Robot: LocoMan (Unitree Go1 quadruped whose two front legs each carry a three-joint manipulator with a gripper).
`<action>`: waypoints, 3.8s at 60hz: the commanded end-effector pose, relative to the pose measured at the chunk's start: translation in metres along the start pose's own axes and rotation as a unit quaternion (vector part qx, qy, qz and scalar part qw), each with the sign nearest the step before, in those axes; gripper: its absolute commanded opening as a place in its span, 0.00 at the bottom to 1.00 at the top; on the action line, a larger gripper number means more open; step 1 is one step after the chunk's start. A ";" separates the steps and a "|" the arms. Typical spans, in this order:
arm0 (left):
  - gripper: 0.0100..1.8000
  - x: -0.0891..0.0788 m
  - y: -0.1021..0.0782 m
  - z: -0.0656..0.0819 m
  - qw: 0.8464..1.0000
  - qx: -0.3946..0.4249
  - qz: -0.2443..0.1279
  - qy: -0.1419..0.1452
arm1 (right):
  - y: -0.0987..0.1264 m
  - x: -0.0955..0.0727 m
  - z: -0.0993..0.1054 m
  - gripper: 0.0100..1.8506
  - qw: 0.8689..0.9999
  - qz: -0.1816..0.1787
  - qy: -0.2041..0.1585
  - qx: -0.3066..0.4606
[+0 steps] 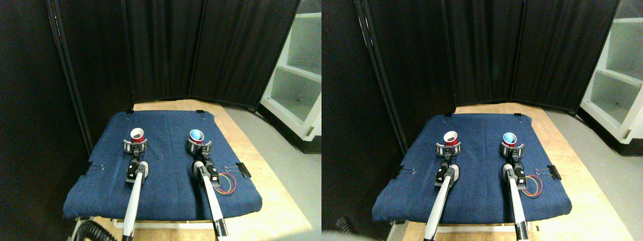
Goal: Pour (bimanual)
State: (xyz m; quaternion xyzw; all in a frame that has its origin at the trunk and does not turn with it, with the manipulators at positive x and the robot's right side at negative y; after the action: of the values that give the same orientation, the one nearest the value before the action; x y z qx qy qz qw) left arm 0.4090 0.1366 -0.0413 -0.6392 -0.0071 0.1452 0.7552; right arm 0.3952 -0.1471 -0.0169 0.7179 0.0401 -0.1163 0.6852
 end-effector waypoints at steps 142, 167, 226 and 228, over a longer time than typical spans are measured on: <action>0.18 -0.059 -0.084 -0.039 0.981 0.143 -0.028 0.129 | 0.096 -0.038 -0.036 0.17 0.971 0.135 0.093 -0.176; 0.18 -0.058 -0.110 -0.057 0.975 0.149 -0.012 0.166 | 0.106 -0.040 -0.056 0.17 0.964 0.132 0.110 -0.205; 0.18 -0.042 -0.133 -0.087 0.959 0.184 0.017 0.213 | 0.132 -0.015 -0.081 0.18 0.927 0.145 0.147 -0.312; 0.18 -0.042 -0.135 -0.088 0.959 0.187 0.017 0.212 | 0.131 -0.015 -0.081 0.19 0.925 0.144 0.147 -0.321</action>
State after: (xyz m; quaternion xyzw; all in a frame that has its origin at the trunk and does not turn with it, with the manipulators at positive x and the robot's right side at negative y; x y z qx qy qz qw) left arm 0.4106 0.0266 0.0756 -0.4985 0.1984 0.0232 0.8436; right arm 0.4144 -0.0758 0.1135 0.4770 0.0851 0.1019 0.8688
